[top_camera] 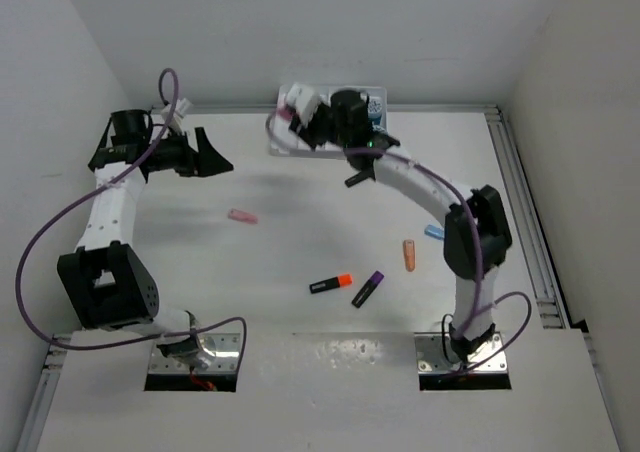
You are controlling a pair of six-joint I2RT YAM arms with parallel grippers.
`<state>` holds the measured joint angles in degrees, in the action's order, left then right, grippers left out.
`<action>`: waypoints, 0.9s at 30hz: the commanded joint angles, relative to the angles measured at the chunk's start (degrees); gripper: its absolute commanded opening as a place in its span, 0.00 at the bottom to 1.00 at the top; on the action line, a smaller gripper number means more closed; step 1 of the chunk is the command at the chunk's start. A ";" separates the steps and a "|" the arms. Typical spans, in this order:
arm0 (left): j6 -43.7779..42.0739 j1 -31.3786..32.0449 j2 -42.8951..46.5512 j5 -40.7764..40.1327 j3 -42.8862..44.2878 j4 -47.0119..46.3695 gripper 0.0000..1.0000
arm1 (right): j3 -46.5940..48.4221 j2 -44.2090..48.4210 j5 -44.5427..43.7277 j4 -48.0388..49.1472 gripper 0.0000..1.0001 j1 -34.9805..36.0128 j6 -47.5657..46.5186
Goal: Sort the stationery into containers
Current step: Place the stationery in the storage box.
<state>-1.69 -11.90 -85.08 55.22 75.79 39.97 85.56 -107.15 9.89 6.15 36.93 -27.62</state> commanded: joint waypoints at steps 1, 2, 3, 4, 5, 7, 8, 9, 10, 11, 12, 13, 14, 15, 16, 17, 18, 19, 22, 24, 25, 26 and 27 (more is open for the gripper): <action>7.84 -0.49 5.36 -7.14 -1.51 -12.27 0.86 | 16.88 -8.13 -6.89 -10.94 0.00 -8.08 26.35; 8.11 -0.49 5.54 -7.84 -1.96 -13.24 0.95 | 24.75 -13.55 -7.60 -12.55 0.00 -10.80 33.09; 8.37 -0.32 5.62 -8.89 -2.40 -13.51 0.97 | 27.96 -16.13 -8.04 -13.61 0.00 -12.04 35.59; 9.24 -0.32 5.45 -9.16 -3.53 -13.86 0.99 | 32.61 -18.42 -8.91 -14.32 0.00 -13.01 39.27; 9.51 -0.49 5.36 -9.25 -4.15 -14.64 1.00 | 34.39 -22.01 -9.71 -14.15 0.00 -14.67 40.44; 10.39 -0.49 5.10 -9.69 -5.55 -15.18 1.00 | 36.60 -24.50 -10.67 -12.84 0.00 -15.92 43.68; 10.57 -0.67 5.10 -9.78 -6.09 -16.05 1.00 | 36.70 -25.64 -11.20 -11.96 0.00 -16.62 44.48; 10.74 -0.67 4.84 -9.87 -6.70 -16.15 1.00 | 36.61 -27.39 -11.47 -10.13 0.00 -16.89 45.10; 10.92 -0.58 4.66 -9.78 -7.05 -16.41 1.00 | 36.70 -28.36 -11.73 -9.24 0.00 -17.24 45.80; 11.01 -0.67 4.40 -9.70 -7.32 -16.85 1.00 | 36.78 -29.85 -11.74 -8.45 0.00 -17.41 46.07; 11.01 -0.67 3.96 -9.43 -7.76 -16.94 1.00 | 36.96 -30.74 -11.74 -7.57 0.00 -17.50 46.33; 11.10 -0.67 3.78 -9.43 -8.02 -17.03 1.00 | 37.83 -31.53 -11.74 -6.69 0.00 -17.68 47.21; 11.10 -0.75 3.52 -9.52 -8.11 -17.20 1.00 | 38.54 -32.41 -11.74 -6.59 0.00 -17.77 47.56; 11.01 -0.76 3.34 -9.52 -8.55 -17.29 1.00 | 39.24 -34.16 -11.74 -6.59 0.00 -17.77 48.26; 11.01 -0.76 2.99 -9.61 -9.16 -17.46 1.00 | 40.55 -34.87 -11.56 -6.59 0.00 -17.85 49.58; 11.01 -0.84 2.81 -9.61 -9.52 -17.55 1.00 | 40.91 -35.49 -11.21 -6.59 0.00 -17.94 50.28; 11.01 -0.76 2.55 -9.61 -9.95 -17.64 1.00 | 41.00 -35.93 -11.21 -6.59 0.00 -17.94 51.08; 11.01 -0.93 2.46 -9.61 -10.31 -17.64 1.00 | 41.00 -36.45 -11.12 -4.59 0.00 -17.94 52.48; 11.19 -1.19 2.46 -9.78 -11.71 -18.08 1.00 | 40.92 -37.16 -10.68 -3.87 0.00 -17.33 56.51; 11.27 -1.28 2.72 -9.70 -12.59 -18.26 1.00 | 40.92 -37.51 -10.77 -2.99 0.00 -17.06 58.72; 11.27 -1.46 2.64 -9.61 -12.94 -18.26 1.00 | 40.92 -37.95 -10.86 -2.47 0.00 -16.54 60.64; 11.36 -1.46 2.81 -9.61 -13.30 -18.17 1.00 | 41.09 -38.13 -11.21 -1.59 0.00 -16.45 62.14; 11.36 -1.72 2.73 -9.61 -13.39 -17.99 1.00 | 41.09 -38.48 -11.21 -1.32 0.00 -16.27 62.16</action>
<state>9.30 -12.84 -82.65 45.28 63.02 23.77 123.09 -146.21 -1.28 -2.13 20.05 28.82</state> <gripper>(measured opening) 0.999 0.494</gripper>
